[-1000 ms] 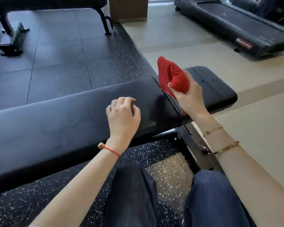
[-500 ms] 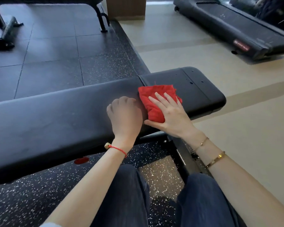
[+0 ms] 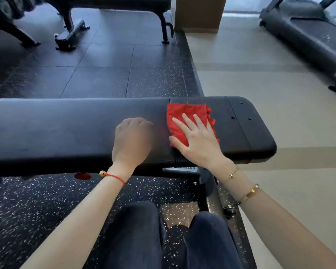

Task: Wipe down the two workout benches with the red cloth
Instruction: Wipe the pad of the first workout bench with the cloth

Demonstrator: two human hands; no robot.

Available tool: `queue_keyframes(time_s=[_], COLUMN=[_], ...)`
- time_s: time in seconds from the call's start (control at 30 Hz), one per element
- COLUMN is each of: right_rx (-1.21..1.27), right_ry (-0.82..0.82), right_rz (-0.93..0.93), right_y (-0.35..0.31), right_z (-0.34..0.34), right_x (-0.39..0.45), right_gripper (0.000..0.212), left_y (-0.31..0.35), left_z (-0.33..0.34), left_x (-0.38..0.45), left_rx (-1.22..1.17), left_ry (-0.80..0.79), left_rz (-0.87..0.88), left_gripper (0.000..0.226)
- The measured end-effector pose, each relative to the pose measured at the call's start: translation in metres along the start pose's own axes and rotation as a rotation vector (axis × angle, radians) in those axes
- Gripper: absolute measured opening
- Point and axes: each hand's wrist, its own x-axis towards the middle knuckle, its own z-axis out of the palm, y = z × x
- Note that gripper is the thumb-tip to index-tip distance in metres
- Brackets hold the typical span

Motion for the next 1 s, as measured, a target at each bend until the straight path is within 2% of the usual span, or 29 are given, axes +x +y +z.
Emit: queue_keyframes(time_s=[0.1, 0.27, 0.43, 0.63, 0.77, 0.87, 1.0], right_rx=[0.064, 0.048, 0.084, 0.062, 0.055, 0.041, 0.065], right_ry=[0.022, -0.05, -0.161, 0.012, 0.016, -0.035, -0.122], right_rz=[-0.064, 0.048, 0.058, -0.057, 0.048, 0.154, 0.149], right_y=[0.022, 0.067, 0.052, 0.045, 0.078, 0.097, 0.086], right_z=[-0.002, -0.015, -0.016, -0.008, -0.011, -0.015, -0.017], right_x=[-0.017, 0.009, 0.038, -0.012, -0.006, 0.023, 0.061], right_gripper=[0.057, 0.055, 0.058, 0.052, 0.052, 0.052, 0.053], left_y=[0.0, 0.002, 0.0, 0.001, 0.008, 0.021, 0.047], left_z=[-0.001, -0.002, -0.002, -0.002, -0.001, 0.005, 0.017], left_x=[0.0, 0.0, -0.003, -0.003, -0.001, 0.006, 0.011], left_rx=[-0.01, -0.036, -0.075, -0.076, -0.076, -0.07, -0.064], left_ry=[0.004, 0.021, 0.046, 0.04, 0.037, 0.034, 0.077], left_rz=[0.003, 0.014, 0.008, -0.016, -0.054, -0.162, -0.238], left_gripper=[0.027, 0.028, 0.029, 0.026, 0.024, 0.02, 0.024])
